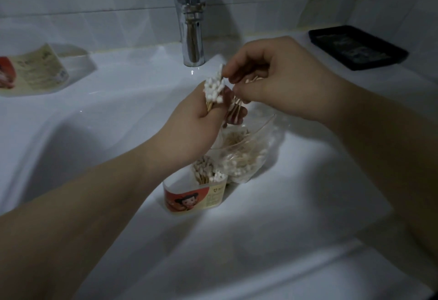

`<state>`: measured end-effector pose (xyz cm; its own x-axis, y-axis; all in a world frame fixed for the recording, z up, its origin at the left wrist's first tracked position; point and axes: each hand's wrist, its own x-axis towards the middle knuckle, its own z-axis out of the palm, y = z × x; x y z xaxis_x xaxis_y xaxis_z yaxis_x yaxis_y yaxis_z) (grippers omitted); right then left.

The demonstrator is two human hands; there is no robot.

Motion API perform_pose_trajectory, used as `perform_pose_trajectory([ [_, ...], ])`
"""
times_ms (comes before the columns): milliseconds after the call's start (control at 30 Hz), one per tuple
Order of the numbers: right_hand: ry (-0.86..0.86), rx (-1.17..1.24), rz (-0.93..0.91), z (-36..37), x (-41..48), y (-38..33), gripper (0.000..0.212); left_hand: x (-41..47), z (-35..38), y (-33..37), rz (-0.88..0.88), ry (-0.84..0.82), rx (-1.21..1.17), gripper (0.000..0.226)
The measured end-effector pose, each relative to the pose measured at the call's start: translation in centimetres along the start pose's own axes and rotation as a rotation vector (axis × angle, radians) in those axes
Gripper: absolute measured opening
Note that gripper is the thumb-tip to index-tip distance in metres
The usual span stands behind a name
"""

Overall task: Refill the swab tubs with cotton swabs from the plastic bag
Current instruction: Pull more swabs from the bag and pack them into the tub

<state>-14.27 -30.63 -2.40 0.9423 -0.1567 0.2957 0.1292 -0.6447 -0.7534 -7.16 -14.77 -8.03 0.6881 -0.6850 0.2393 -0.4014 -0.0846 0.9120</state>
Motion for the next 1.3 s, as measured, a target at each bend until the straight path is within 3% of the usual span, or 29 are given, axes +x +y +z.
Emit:
perform_pose_trajectory([
  [167,0.039,-0.046,0.029,0.1,0.3,0.4,0.035,0.3,0.0,0.1,-0.041,-0.052,-0.2,0.017],
  [400,0.1,0.043,0.075,0.3,0.3,0.2,0.038,0.4,-0.4,0.1,-0.069,-0.001,-0.184,0.022],
  [533,0.24,0.283,0.138,0.2,0.8,0.9,0.032,0.4,-0.4,0.6,-0.116,0.014,-0.257,0.02],
  [633,0.241,0.446,0.143,0.2,1.0,1.1,0.018,0.2,-0.3,0.7,-0.129,-0.014,-0.244,0.018],
  [933,0.185,0.22,0.078,0.5,0.8,1.0,0.015,0.3,-0.2,0.9,-0.196,-0.06,-0.274,0.017],
  [1033,0.109,0.069,0.052,0.7,0.8,1.0,0.034,0.3,-0.4,1.2,-0.221,-0.064,-0.258,0.024],
  [1167,-0.12,-0.027,0.01,1.3,0.2,0.4,0.059,0.1,-0.4,1.4,-0.231,-0.086,-0.225,0.032],
  [1300,-0.29,-0.062,-0.019,1.4,-0.2,0.4,0.051,0.1,-0.5,1.3,-0.273,-0.088,-0.227,0.03],
])
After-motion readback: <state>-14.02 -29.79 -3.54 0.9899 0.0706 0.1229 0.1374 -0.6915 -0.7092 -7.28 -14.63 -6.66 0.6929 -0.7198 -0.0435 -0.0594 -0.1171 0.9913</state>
